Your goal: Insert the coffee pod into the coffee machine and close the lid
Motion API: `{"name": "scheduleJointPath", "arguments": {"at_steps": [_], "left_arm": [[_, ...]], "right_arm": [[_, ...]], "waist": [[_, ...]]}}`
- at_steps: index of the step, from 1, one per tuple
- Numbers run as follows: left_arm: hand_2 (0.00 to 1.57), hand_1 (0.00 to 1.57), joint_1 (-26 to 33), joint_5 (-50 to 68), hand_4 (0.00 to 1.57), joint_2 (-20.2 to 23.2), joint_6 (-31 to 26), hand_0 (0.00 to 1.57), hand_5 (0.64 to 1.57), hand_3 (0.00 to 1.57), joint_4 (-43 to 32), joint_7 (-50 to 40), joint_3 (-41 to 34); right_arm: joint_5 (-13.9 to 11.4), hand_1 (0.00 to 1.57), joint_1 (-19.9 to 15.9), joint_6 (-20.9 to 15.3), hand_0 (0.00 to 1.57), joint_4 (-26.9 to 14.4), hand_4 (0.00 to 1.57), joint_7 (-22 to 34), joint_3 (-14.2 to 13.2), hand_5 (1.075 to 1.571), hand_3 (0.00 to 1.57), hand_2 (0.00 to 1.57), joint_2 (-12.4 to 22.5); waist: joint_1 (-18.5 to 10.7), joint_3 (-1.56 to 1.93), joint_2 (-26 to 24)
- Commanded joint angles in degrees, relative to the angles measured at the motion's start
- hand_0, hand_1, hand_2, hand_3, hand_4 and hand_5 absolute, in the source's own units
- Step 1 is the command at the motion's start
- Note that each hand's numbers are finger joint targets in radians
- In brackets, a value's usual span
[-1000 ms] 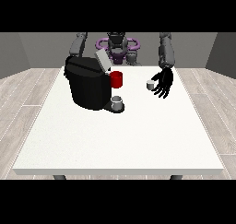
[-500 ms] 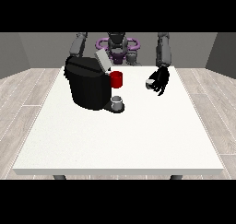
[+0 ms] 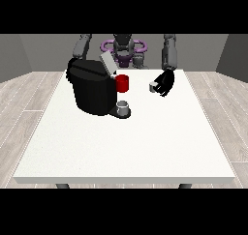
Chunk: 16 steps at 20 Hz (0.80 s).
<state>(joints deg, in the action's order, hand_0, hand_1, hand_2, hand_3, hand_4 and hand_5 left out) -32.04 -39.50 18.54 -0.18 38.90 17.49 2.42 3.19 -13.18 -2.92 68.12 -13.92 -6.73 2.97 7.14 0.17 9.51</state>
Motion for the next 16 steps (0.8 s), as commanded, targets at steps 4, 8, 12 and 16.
{"name": "scheduleJointPath", "arguments": {"at_steps": [4, 8, 12, 16], "left_arm": [[1.42, 1.43, -0.67, 1.39, 0.59, -3.49, -3.60, 1.43, 1.571, 1.30, 1.78, -0.48, -0.70], [1.39, 1.45, -2.40, 2.08, 0.58, -4.66, -7.46, 1.45, 1.571, 1.30, 3.19, -3.75, -0.84], [1.41, 1.42, -5.66, 3.67, 0.57, -4.85, -11.10, 1.42, 1.571, 1.33, 5.35, -6.48, -2.08], [1.42, 1.38, -10.14, 5.06, 0.59, -7.29, -13.83, 1.38, 1.571, 1.37, 8.93, -10.36, -2.12]], "right_arm": [[1.46, 0.00, 1.82, 1.25, 0.00, -5.75, 0.29, -4.50, -2.24, 1.571, 0.00, 0.00, 1.05], [0.83, 0.00, 2.85, 1.36, 0.00, -6.08, 0.28, -2.28, -0.59, 1.571, 0.00, 0.00, 0.48], [0.24, 0.00, 2.90, 1.26, 0.00, -7.40, 0.29, -2.45, 0.49, 1.571, 0.00, 0.00, -0.38], [1.09, 0.00, -2.11, 1.73, 0.00, -10.99, 0.22, -2.17, -2.77, 1.571, 0.00, 0.00, 3.73]], "waist": [[-2.00, -0.16, -3.40], [-2.11, -0.16, -7.23], [-2.45, -0.16, -8.51], [-4.51, -0.14, -8.05]]}}
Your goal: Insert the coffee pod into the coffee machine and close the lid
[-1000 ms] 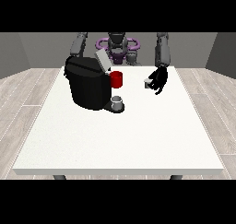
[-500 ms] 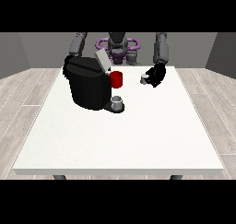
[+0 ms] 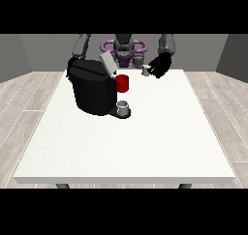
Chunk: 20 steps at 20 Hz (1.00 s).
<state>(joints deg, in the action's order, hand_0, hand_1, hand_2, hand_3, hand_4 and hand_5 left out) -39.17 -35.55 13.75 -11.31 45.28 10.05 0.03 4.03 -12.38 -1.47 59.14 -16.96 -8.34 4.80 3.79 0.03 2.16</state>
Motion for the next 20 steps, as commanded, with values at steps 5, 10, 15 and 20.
{"name": "scheduleJointPath", "arguments": {"at_steps": [5, 10, 15, 20], "left_arm": [[1.45, 1.45, -2.04, 1.07, 0.60, -1.40, -4.12, 1.45, 1.571, 1.39, 3.91, -4.80, -0.76], [1.45, 1.46, -6.86, 0.66, 0.62, -1.23, -4.83, 1.46, 1.571, 1.40, 5.55, -7.28, -1.41], [1.43, 1.40, -9.94, 5.69, 0.66, -0.79, -8.62, 1.40, 1.571, 1.37, 5.40, -10.63, -5.82], [1.47, 1.51, -12.73, 5.21, 0.63, 0.06, -5.29, 1.51, 1.571, 1.13, 3.78, -11.90, -7.52]], "right_arm": [[0.03, 0.00, -0.61, 1.16, 0.00, 1.63, 0.25, 2.92, 0.63, 1.571, 0.00, 0.00, 1.86], [-0.58, 0.00, -2.00, 0.64, 0.00, -0.37, 0.31, -2.10, 0.52, 1.571, 0.00, 0.00, 1.33], [-0.80, 0.00, -0.65, -1.05, 0.00, 1.66, 0.20, 1.57, 1.94, 1.571, 0.00, 0.00, -0.81], [0.26, 0.00, -0.24, 2.46, 0.00, 3.44, 0.21, -0.66, 1.77, 1.571, 0.00, 0.00, 1.01]], "waist": [[1.12, -0.03, -2.15], [1.85, -0.02, 1.37], [2.66, -0.03, -1.19], [5.78, -0.03, 2.22]]}}
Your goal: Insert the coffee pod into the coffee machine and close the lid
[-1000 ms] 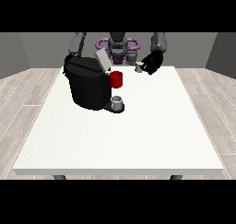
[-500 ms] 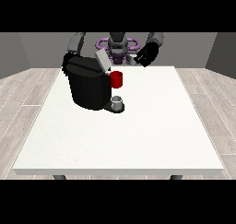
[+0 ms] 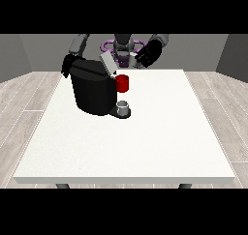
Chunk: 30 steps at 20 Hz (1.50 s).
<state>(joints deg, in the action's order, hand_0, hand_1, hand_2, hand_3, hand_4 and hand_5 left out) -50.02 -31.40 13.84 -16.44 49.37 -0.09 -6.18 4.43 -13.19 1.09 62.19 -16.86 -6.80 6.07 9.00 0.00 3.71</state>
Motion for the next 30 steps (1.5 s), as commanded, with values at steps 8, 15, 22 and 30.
{"name": "scheduleJointPath", "arguments": {"at_steps": [8, 15, 22, 30], "left_arm": [[1.46, 1.44, -8.20, 1.69, 0.62, 6.15, 4.51, 1.44, 1.571, 1.33, -6.05, 1.48, -6.68], [1.47, 1.44, -12.25, 2.89, 0.60, 6.02, 5.30, 1.44, 1.571, 1.38, -6.46, -0.50, -7.74], [1.48, 1.46, -15.33, 3.28, 0.62, 6.67, 2.61, 1.46, 1.571, 1.34, -7.64, -2.40, -7.00], [1.48, 1.44, -17.91, 1.22, 0.70, 11.35, 2.63, 1.44, 1.571, 1.33, -8.40, -0.65, -6.53]], "right_arm": [[0.81, 0.00, -4.28, 4.75, 0.00, 5.94, 0.14, -0.06, 2.01, 1.571, 0.00, 0.00, 1.55], [1.65, 0.00, -5.82, 9.40, 0.00, 1.34, 0.16, -5.33, 1.02, 1.571, 0.00, 0.00, 3.36], [1.35, 0.00, -8.09, 8.02, 0.00, -1.86, 0.23, -5.68, 0.41, 1.571, 0.00, 0.00, 2.31], [0.73, 0.00, -10.53, 7.57, 0.00, -3.04, 0.19, -5.85, 0.24, 1.571, 0.00, 0.00, 2.66]], "waist": [[6.60, -0.01, 10.99], [5.42, 0.02, 14.04], [5.05, 0.03, 14.66], [6.17, 0.03, 17.35]]}}
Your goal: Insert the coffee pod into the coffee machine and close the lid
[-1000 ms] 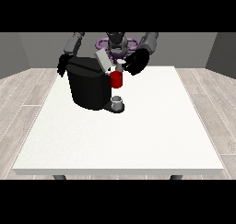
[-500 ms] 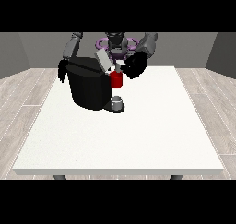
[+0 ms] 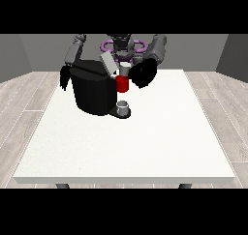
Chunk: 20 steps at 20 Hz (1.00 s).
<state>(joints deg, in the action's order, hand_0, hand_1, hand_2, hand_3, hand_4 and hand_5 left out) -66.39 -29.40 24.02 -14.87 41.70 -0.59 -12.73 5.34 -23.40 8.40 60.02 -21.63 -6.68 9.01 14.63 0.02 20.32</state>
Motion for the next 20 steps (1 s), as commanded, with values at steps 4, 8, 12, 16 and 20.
{"name": "scheduleJointPath", "arguments": {"at_steps": [4, 8, 12, 16, 20], "left_arm": [[1.46, 1.43, -3.10, -1.03, 0.61, -2.19, 3.92, 1.43, 1.571, 1.36, 0.05, -1.56, 0.69], [1.45, 1.43, -3.02, -1.76, 0.61, 0.46, 4.74, 1.43, 1.571, 1.40, -1.40, -0.04, 0.06], [0.91, 0.86, -0.27, 0.92, 0.34, -3.53, 4.39, 0.86, 1.571, 0.88, -0.30, 0.30, -0.74], [0.00, 0.00, 5.83, 4.98, 0.00, -8.33, 0.43, 0.00, 1.571, 0.00, 2.64, 7.11, -0.24], [0.00, 0.00, 14.20, 6.95, 0.00, -15.82, 1.06, 0.00, 1.571, 0.00, 5.82, 11.90, 1.61]], "right_arm": [[-0.69, 0.00, -3.68, -2.95, 0.00, -3.26, 0.26, 0.25, -0.73, 1.571, 0.00, 0.00, -1.28], [-0.14, 0.00, -5.14, -1.01, 0.00, -2.31, 0.26, 0.50, -0.96, 1.571, 0.00, 0.00, 0.37], [1.01, 0.00, -2.93, 1.05, 0.00, -4.90, 0.27, -0.10, -2.43, 1.571, 0.00, 0.00, 1.98], [3.17, 0.00, -0.34, 1.14, 0.00, -9.03, 0.35, -0.85, -5.95, 1.571, 0.00, 0.00, 3.32], [4.55, 0.00, 2.79, 0.87, 0.00, -13.39, 0.22, -4.07, -8.67, 1.571, 0.00, 0.00, 3.42]], "waist": [[-0.60, 0.01, 1.10], [1.04, 0.00, 3.30], [-0.33, 0.01, -0.76], [-6.46, 0.00, -4.91], [-12.45, 0.02, -8.91]]}}
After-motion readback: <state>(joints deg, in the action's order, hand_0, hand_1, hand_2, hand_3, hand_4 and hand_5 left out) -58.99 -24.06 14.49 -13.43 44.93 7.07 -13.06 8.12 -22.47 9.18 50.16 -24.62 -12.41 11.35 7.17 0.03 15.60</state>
